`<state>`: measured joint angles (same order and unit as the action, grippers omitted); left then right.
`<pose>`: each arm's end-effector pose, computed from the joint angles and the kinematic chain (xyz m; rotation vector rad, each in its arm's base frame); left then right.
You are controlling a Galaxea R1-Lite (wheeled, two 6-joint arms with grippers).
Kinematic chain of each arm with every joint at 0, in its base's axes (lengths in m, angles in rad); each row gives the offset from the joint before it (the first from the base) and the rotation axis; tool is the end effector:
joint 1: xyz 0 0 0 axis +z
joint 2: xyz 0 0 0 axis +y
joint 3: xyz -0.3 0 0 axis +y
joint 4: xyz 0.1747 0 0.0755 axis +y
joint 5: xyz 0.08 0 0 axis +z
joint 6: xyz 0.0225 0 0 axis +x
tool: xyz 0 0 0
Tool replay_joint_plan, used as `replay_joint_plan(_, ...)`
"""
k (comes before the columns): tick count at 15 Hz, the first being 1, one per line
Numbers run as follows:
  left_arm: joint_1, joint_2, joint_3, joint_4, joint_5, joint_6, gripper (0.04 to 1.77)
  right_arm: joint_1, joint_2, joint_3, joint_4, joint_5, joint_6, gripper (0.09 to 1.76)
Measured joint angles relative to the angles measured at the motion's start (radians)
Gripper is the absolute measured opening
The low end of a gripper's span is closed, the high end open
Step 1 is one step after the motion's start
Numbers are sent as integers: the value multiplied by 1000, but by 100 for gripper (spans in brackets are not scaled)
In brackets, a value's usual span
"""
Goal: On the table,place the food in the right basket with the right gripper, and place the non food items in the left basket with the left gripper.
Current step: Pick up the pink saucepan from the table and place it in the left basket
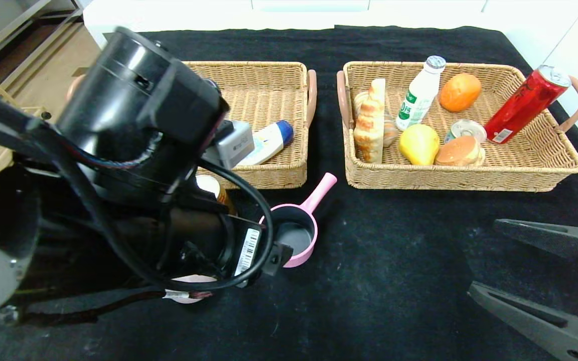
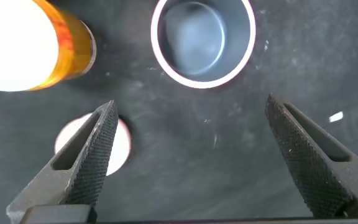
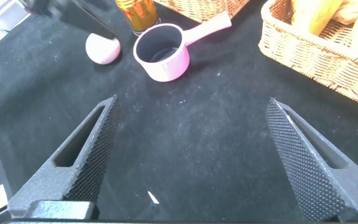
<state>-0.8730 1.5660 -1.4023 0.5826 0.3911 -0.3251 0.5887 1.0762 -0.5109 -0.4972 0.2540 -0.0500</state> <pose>0.1719 -0.1916 0.2776 0.1357 0.6687 -0.3519 0.1192 0.0864 0.2273 -0.0587 0.0481 0.8440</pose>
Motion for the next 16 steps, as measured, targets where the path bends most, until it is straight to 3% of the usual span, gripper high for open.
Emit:
replay_joint_plan(3, -27, 59, -5, -4, 64, -160, 172, 0, 2, 0, 0, 0, 0, 170)
replay_joint_plan(7, -50, 101, -5, -6, 70, -347, 172, 0, 4, 1, 0, 0, 0, 170)
replay_joint_plan(14, -7, 126, -1, -13, 56, -548, 172, 0, 8, 2, 1, -1, 0, 170)
replay_joint_plan(16, 4, 131, -5, -14, 54, -570, 172, 0, 12, 3, 2, -2, 0, 170)
